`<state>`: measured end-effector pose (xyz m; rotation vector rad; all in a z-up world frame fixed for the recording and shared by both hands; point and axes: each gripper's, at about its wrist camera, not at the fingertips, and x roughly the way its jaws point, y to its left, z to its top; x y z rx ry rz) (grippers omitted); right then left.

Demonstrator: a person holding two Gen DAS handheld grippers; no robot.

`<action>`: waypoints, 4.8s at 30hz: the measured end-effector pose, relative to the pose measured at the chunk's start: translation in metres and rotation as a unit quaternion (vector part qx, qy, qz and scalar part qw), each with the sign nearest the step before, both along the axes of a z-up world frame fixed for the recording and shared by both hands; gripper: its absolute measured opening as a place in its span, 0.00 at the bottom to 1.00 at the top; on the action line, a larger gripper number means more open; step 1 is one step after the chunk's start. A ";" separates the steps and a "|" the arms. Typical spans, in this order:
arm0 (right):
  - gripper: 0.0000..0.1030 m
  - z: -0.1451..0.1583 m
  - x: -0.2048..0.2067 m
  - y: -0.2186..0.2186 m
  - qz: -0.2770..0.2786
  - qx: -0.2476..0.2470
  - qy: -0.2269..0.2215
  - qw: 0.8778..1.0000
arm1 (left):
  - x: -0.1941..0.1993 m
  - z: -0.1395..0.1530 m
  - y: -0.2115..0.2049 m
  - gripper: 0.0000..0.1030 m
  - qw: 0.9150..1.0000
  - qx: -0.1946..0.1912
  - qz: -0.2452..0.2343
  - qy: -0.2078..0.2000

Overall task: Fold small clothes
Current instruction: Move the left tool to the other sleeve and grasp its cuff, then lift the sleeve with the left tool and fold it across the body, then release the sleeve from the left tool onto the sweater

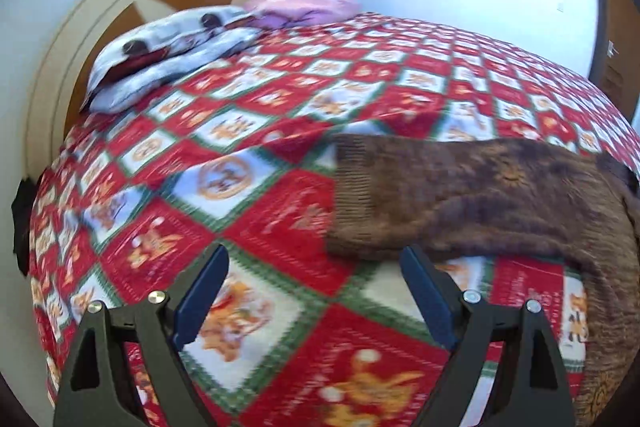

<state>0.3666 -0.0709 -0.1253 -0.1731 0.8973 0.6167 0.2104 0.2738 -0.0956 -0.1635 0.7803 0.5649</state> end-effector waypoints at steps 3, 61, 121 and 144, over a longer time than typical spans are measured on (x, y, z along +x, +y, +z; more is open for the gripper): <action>0.78 0.001 -0.015 0.004 0.018 -0.008 -0.012 1.000 | -0.002 -0.005 0.013 0.88 1.000 -0.017 0.013 0.002; 0.81 0.060 -0.043 -0.063 -0.055 0.054 -0.114 0.991 | 0.071 0.074 -0.035 0.08 0.974 -0.155 -0.132 -0.098; 0.81 0.016 -0.075 -0.190 -0.158 0.112 -0.044 0.980 | 0.119 0.055 -0.322 0.71 0.935 -0.105 -0.334 -0.060; 0.81 0.014 0.079 -0.050 -0.120 -0.091 -0.010 0.989 | 0.110 -0.023 -0.192 0.87 0.980 0.062 -0.182 0.042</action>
